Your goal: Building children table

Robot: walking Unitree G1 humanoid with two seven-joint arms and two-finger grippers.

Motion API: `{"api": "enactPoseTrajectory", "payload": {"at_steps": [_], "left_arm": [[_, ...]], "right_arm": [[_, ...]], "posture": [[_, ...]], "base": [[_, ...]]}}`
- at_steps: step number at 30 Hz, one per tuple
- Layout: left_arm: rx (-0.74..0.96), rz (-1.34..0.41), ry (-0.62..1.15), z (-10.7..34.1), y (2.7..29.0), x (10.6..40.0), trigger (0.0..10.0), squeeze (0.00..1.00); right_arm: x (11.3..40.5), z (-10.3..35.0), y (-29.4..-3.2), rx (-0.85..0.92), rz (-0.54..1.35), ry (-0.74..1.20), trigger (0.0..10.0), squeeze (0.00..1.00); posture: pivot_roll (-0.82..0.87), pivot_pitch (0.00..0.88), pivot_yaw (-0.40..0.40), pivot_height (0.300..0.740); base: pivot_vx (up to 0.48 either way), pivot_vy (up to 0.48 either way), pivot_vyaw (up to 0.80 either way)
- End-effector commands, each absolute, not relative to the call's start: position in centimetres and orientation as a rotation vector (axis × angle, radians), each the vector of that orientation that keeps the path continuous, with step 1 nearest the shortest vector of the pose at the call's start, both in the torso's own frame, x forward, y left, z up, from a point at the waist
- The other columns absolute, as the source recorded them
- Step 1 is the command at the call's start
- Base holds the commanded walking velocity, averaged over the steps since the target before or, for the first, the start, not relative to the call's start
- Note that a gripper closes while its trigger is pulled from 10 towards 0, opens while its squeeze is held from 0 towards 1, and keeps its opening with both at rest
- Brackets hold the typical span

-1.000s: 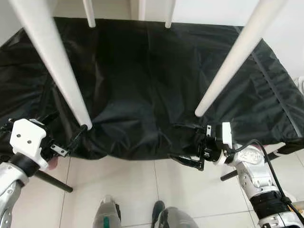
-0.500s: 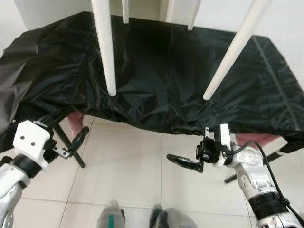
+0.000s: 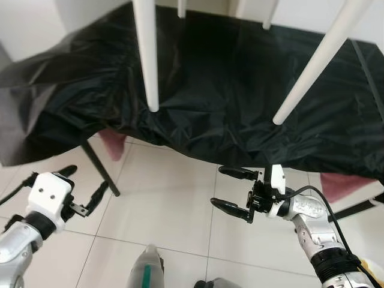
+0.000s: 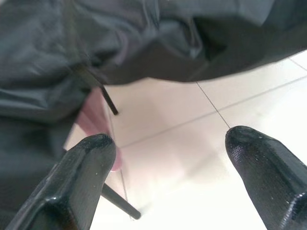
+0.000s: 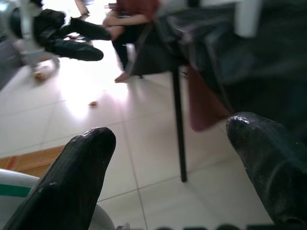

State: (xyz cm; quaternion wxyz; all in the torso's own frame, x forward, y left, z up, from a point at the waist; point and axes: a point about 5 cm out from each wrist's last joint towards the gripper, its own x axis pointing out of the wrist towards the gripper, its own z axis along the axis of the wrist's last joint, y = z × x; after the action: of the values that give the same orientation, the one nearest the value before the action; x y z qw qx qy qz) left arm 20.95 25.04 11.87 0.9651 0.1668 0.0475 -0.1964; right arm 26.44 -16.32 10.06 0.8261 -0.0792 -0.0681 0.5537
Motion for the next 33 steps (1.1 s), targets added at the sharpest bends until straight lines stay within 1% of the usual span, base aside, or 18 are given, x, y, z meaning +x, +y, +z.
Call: {"api": "enactPoseTrajectory", "payload": {"at_steps": [1,4,5,6,8,14,23,25,26,29,30,31,33], "left_arm": [[0.305,-0.401,0.16,10.0,25.2,20.4,10.0,0.0],[0.276,-0.381,0.223,7.8,25.5,20.2,10.0,0.0],[0.22,-0.362,0.261,6.4,25.5,20.2,10.0,0.0],[0.22,-0.362,0.261,6.4,25.5,20.2,10.0,0.0],[0.173,-0.335,0.292,4.7,25.3,20.2,10.0,0.0],[0.201,-0.331,0.332,2.0,24.4,20.0,10.0,0.0],[0.174,-0.302,0.384,-0.2,23.6,20.6,10.0,0.0],[0.129,-0.254,0.452,-1.9,23.0,21.0,10.0,0.0],[0.129,-0.254,0.452,-1.9,23.0,21.0,10.0,0.0],[0.168,-0.218,0.549,-3.9,21.6,21.2,10.0,0.0],[0.168,-0.218,0.549,-3.9,21.6,21.2,10.0,0.0],[0.164,-0.222,0.599,-4.8,20.7,21.0,10.0,0.0],[0.164,-0.222,0.599,-4.8,20.7,21.0,10.0,0.0]], "right_arm": [[26.1,8.9,-16.9,-0.168,1.131,-0.101,10.0,0.0],[26.0,7.9,-17.0,-0.155,1.081,-0.068,10.0,0.0],[26.0,7.1,-17.2,-0.148,1.034,-0.04,10.0,0.0],[26.0,7.1,-17.2,-0.148,1.034,-0.04,10.0,0.0],[25.9,5.9,-17.4,-0.154,0.974,0.001,10.0,0.0],[25.2,3.6,-18.1,-0.144,0.885,0.088,10.0,0.0],[25.5,2.0,-18.7,-0.123,0.746,0.18,10.0,0.0],[25.7,0.7,-18.8,-0.067,0.635,0.273,10.0,0.0],[25.7,0.7,-18.8,-0.067,0.635,0.273,10.0,0.0],[25.5,-1.4,-19.0,0.002,0.481,0.435,10.0,0.0],[25.5,-1.4,-19.0,0.002,0.481,0.435,10.0,0.0],[24.9,-2.3,-18.7,0.058,0.441,0.492,10.0,0.0],[24.9,-2.3,-18.7,0.058,0.441,0.492,10.0,0.0]], "posture": [[0.19,0.163,-0.028,0.74],[0.18,0.162,-0.027,0.74],[0.17,0.16,-0.027,0.74],[0.17,0.16,-0.027,0.74],[0.17,0.156,-0.029,0.74],[0.15,0.146,-0.028,0.74],[0.15,0.124,-0.018,0.74],[0.14,0.109,-0.016,0.74],[0.14,0.109,-0.016,0.74],[0.13,0.089,-0.013,0.74],[0.13,0.089,-0.013,0.74],[0.13,0.083,-0.012,0.74],[0.13,0.083,-0.012,0.74]], "base": [[0.0,0.0,0.0],[0.0,0.0,0.0],[0.0,0.0,0.0],[0.0,0.0,0.0],[0.0,0.0,0.0],[0.0,0.0,0.0],[0.0,0.0,0.0],[0.0,0.0,0.0],[0.0,0.0,0.0],[0.0,0.0,0.0],[0.0,0.0,0.0],[0.0,0.0,0.0],[0.0,0.0,0.0]]}}
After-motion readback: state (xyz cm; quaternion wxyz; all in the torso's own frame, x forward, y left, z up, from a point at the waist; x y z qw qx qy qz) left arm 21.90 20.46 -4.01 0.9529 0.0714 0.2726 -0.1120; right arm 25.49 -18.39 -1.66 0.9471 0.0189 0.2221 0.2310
